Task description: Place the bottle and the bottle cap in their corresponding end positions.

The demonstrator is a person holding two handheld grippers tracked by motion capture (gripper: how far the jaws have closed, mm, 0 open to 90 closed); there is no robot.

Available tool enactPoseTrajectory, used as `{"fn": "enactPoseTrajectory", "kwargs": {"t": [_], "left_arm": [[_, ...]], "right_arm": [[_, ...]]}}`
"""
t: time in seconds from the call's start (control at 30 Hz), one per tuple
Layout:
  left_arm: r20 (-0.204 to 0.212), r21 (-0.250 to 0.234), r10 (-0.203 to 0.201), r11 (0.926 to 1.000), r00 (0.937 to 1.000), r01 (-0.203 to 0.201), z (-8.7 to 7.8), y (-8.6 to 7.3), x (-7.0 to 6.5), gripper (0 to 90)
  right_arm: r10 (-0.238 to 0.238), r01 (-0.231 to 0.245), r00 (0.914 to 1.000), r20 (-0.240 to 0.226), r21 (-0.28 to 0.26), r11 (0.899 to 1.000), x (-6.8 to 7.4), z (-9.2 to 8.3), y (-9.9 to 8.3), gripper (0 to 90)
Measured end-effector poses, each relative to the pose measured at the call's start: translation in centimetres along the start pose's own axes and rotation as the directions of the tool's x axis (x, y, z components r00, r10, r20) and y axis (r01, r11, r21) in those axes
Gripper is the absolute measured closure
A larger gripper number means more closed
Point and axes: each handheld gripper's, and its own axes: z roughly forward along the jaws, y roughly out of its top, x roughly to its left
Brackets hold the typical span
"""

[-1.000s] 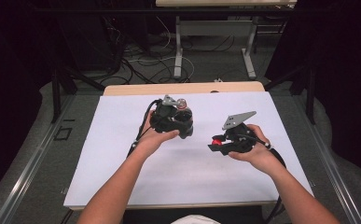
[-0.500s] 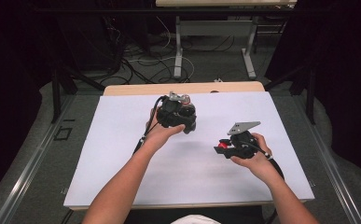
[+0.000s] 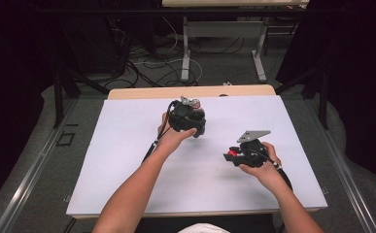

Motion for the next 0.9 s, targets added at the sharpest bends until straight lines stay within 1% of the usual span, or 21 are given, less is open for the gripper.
{"fn": "enactPoseTrajectory", "kwargs": {"t": [0.07,0.1,0.13,0.17,0.2,0.23,0.27,0.3,0.33,0.4,0.43,0.5,0.6,0.63,0.67,0.7,0.73,0.8,0.83,0.87,0.9], "left_arm": [[-0.016,-0.001,0.0,1.0,0.9999,0.0,0.6,-0.1,0.1,30.0],[-0.019,0.001,-0.001,1.0,0.9998,0.001,0.9,-0.2,0.1,29.9],[-0.021,0.007,-0.005,1.0,0.9998,0.005,1.1,-0.3,0.1,30.0],[-0.022,0.0,-0.012,0.9999,0.9997,0.012,1.4,-0.5,0.1,29.9],[-0.023,0.009,-0.017,0.9998,0.9996,0.017,1.6,-0.6,0.1,29.9],[-0.023,0.003,-0.015,0.9999,0.9996,0.015,1.8,-0.7,0.1,29.9],[-0.026,0.008,-0.018,0.9998,0.9995,0.019,2.1,-0.8,0.1,29.9],[-0.036,0.016,-0.008,0.9998,0.9993,0.009,2.3,-0.9,0.1,29.9],[-0.038,0.023,-0.006,0.9997,0.9993,0.007,2.4,-1.0,0.1,29.9],[-0.039,0.024,-0.016,0.9996,0.9991,0.017,2.8,-1.3,0.1,29.9],[-0.041,0.032,-0.007,0.9995,0.9991,0.008,2.9,-1.4,0.2,29.9],[-0.042,0.038,-0.017,0.9991,0.999,0.019,2.9,-1.7,0.2,29.9],[-0.041,0.035,-0.025,0.999,0.9988,0.027,2.9,-2.0,0.4,29.8],[-0.044,0.033,-0.023,0.9992,0.9988,0.025,2.9,-2.1,0.4,29.8],[-0.037,0.041,-0.02,0.9989,0.9991,0.022,2.9,-2.3,0.4,29.8],[-0.035,0.04,-0.01,0.9991,0.9993,0.011,2.9,-2.4,0.4,29.6],[-0.038,0.038,-0.006,0.9993,0.9992,0.007,2.9,-2.5,0.4,29.6],[-0.034,0.033,-0.004,0.9994,0.9994,0.005,2.8,-2.7,0.3,29.4],[-0.035,0.028,-0.015,0.9995,0.9993,0.016,2.8,-2.7,0.2,29.2],[-0.039,0.028,-0.001,0.9996,0.9993,0.002,2.8,-2.8,0.1,29.2],[-0.041,0.029,0.002,0.9996,0.9992,-0.001,2.8,-2.8,0.2,29.1]], "right_arm": [[0.006,-0.006,1.0,0.007,-0.006,1.0,0.1,0.1,-0.1,60.9],[-0.004,0.004,1.0,0.007,-0.006,1.0,0.0,0.1,-0.1,60.8],[0.002,-0.002,1.0,0.007,-0.01,1.0,0.1,0.1,-0.1,60.9],[0.003,-0.003,1.0,0.007,-0.019,1.0,0.1,0.1,-0.1,60.9],[0.009,-0.009,1.0,0.002,-0.012,1.0,0.1,0.1,-0.1,60.9],[0.01,-0.01,0.9999,0.004,-0.013,1.0,0.1,0.1,-0.1,60.9],[0.012,-0.012,0.9999,0.002,-0.008,1.0,0.1,0.1,-0.1,60.9],[0.009,-0.009,1.0,-0.004,0.0,1.0,0.0,0.1,-0.1,60.9],[0.007,-0.007,1.0,0.0,-0.003,1.0,0.0,0.2,-0.2,60.9],[0.01,-0.01,0.9999,-0.007,-0.003,1.0,0.0,0.2,-0.2,60.9],[0.009,-0.009,0.9999,-0.006,-0.002,1.0,0.0,0.2,-0.2,60.8],[0.002,-0.002,1.0,-0.001,-0.004,1.0,-0.1,0.2,-0.2,60.9],[0.004,-0.004,1.0,0.0,-0.004,1.0,-0.1,0.2,-0.2,60.9],[0.007,-0.007,1.0,-0.001,-0.009,1.0,-0.1,0.3,-0.2,60.8],[0.002,-0.002,1.0,0.001,-0.008,1.0,-0.1,0.4,-0.3,60.9],[0.006,-0.006,1.0,-0.007,0.005,1.0,-0.1,0.3,-0.3,60.9],[0.006,-0.006,1.0,-0.002,-0.008,1.0,0.0,0.4,-0.3,60.9],[0.003,-0.003,1.0,0.0,-0.004,1.0,0.0,0.5,-0.3,60.8],[0.006,-0.006,1.0,0.001,-0.005,1.0,0.0,0.4,-0.3,60.9],[0.006,-0.006,1.0,0.0,-0.008,1.0,0.0,0.4,-0.3,60.9],[0.0,0.0,1.0,-0.004,-0.011,1.0,0.0,0.5,-0.3,60.9]]}}
